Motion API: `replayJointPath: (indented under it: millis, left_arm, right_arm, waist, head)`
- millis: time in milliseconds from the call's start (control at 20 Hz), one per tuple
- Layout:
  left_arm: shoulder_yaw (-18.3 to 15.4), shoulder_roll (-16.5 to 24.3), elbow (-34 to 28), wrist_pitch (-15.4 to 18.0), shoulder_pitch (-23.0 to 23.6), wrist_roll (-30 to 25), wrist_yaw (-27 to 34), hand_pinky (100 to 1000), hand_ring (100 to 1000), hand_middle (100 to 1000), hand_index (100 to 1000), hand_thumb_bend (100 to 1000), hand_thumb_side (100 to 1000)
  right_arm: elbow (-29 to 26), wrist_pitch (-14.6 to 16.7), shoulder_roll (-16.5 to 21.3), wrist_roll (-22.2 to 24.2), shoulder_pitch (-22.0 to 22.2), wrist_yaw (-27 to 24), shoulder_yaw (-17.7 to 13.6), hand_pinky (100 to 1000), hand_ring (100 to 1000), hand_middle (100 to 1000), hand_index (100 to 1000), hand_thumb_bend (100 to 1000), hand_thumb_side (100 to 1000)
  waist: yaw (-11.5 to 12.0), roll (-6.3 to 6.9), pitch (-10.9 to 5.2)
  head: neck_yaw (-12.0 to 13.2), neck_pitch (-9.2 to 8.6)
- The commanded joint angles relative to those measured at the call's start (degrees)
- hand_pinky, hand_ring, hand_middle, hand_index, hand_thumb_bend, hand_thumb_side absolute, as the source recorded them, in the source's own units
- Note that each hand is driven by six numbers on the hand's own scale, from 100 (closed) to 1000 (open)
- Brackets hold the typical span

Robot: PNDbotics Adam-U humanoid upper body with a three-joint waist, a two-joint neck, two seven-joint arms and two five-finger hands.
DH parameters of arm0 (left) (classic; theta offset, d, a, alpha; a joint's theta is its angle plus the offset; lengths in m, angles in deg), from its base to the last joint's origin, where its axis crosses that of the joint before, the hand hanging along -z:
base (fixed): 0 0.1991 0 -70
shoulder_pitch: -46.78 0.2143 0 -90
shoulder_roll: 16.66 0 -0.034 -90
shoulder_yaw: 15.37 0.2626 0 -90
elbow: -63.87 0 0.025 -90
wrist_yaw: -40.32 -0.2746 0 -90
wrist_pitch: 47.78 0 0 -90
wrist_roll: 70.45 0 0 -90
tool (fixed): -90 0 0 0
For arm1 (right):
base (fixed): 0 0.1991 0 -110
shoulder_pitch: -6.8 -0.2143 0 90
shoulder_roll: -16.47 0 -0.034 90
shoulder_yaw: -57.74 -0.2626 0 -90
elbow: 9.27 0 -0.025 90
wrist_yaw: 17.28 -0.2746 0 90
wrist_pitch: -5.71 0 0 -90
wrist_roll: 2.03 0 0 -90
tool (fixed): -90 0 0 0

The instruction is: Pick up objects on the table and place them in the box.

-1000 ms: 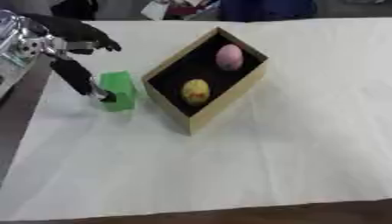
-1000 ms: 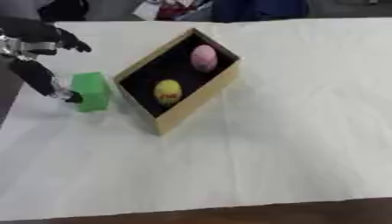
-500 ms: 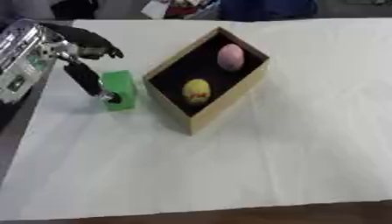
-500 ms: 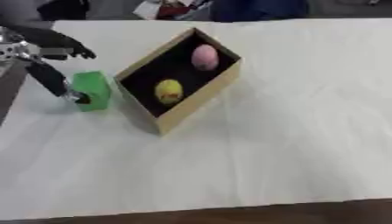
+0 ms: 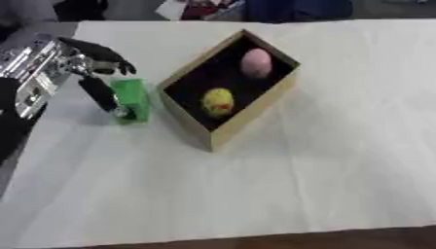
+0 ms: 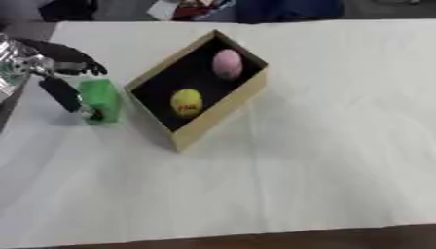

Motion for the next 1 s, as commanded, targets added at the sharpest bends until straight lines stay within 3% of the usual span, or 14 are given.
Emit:
replayJointPath:
  millis: [50, 450, 650, 900, 1000]
  left_arm:
    - [-0.63, 0.96, 0.29, 0.49, -1.14, 0.02, -0.70, 929, 901, 876, 1000, 584, 618]
    - [-0.47, 0.43, 0.41, 0.79, -1.02, 0.02, -0.77, 906, 874, 808, 993, 534, 614]
    - [-0.48, 0.48, -0.46, 0.52, -0.95, 0.02, 0.11, 895, 848, 756, 949, 485, 614]
    - [-0.47, 0.63, -2.13, -0.09, -0.91, 0.02, 1.97, 873, 788, 641, 853, 360, 653]
    - [-0.44, 0.77, -2.85, -0.23, -0.92, 0.02, 2.33, 871, 781, 634, 846, 316, 659]
  right_arm:
    - [-0.89, -0.10, 0.89, 0.21, -0.97, -0.01, -0.75, 953, 778, 737, 829, 100, 652]
    - [-0.87, -0.35, 0.64, 0.66, -0.85, -0.10, -0.95, 955, 779, 736, 827, 100, 660]
    - [-0.85, -0.59, 0.51, 0.73, -0.69, -0.20, -1.12, 955, 778, 734, 826, 100, 658]
    - [-0.48, -1.00, 0.14, 0.64, -0.85, 0.17, -1.24, 956, 778, 730, 826, 100, 659]
    - [-0.36, -1.12, 0.04, 0.62, -0.82, 0.32, -1.27, 957, 778, 729, 826, 100, 659]
  waist:
    - [-0.11, -0.21, -1.06]
    - [-0.49, -0.31, -0.85]
    - [-0.47, -0.26, -0.93]
    - [-0.43, -0.22, -1.09]
    - [-0.41, -0.20, -1.16]
  head:
    - [0.23, -0.69]
    - [0.29, -1.02]
    - [0.22, -1.01]
    - [0.14, -1.04]
    - [0.10, -1.02]
